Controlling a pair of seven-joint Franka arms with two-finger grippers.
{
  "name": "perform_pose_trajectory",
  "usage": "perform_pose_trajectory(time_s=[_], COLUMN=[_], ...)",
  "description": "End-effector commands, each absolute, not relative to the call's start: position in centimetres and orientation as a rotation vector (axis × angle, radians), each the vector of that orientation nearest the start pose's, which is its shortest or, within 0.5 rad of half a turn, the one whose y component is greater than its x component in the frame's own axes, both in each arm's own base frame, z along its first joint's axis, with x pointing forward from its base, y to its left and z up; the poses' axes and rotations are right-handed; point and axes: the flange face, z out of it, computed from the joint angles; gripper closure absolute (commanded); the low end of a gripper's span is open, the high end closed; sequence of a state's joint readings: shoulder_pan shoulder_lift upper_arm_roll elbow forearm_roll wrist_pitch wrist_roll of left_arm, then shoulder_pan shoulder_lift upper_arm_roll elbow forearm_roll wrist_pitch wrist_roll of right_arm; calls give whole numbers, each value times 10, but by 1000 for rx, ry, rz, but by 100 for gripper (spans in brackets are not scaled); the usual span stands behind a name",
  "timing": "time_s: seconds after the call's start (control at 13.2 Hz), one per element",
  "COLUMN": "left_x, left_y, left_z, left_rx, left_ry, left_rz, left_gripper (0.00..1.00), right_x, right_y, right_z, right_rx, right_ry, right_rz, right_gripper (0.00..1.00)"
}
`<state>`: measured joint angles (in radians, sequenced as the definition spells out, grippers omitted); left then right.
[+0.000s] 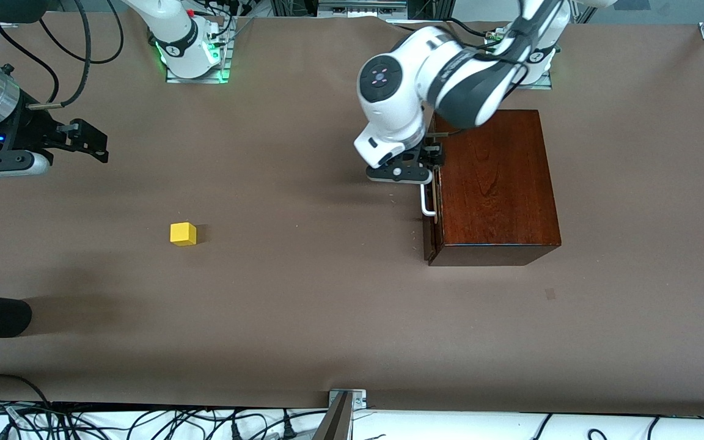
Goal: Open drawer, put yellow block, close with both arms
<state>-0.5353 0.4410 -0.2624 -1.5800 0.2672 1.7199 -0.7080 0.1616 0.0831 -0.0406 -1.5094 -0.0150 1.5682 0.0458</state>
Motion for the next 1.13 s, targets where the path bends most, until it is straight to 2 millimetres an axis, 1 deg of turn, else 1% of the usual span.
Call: perform_pose_trajectory(time_s=[0.0,0.15,0.3,0.38,0.53,0.68,0.75,0.91,1.06], left_x=[476,470,466,464,461,455,456,452,453], left_y=[-432,-428,-427,-431,-434,-443,-444,-455,-464], left_z=[348,326,316,309,297,285,279,272,269], left_rx=[-2799,-2784,-2753,-2751,-2749,-2755,-2752,-2766,-2808], left_ry=[241,238,213,212,176,177,165,146,128], left_rz=[96,73,36,33,38,33,16,-25,-62], left_gripper=[0,0,0,0,0,0,0,0,0], right_x=[582,584,589,588,590,590,591,592,592], right_y=[70,72,72,75,72,72,73,75,73], right_z=[607,608,602,603,602,602,602,603,603], right_rx=[-3143,-3139,-3130,-3133,-3132,-3132,-3126,-3125,-3124], right_ry=[-116,-121,-117,-125,-120,-120,-119,-124,-119], right_rz=[14,-12,-18,-21,-18,-21,-32,-47,-46], right_gripper=[0,0,0,0,0,0,0,0,0])
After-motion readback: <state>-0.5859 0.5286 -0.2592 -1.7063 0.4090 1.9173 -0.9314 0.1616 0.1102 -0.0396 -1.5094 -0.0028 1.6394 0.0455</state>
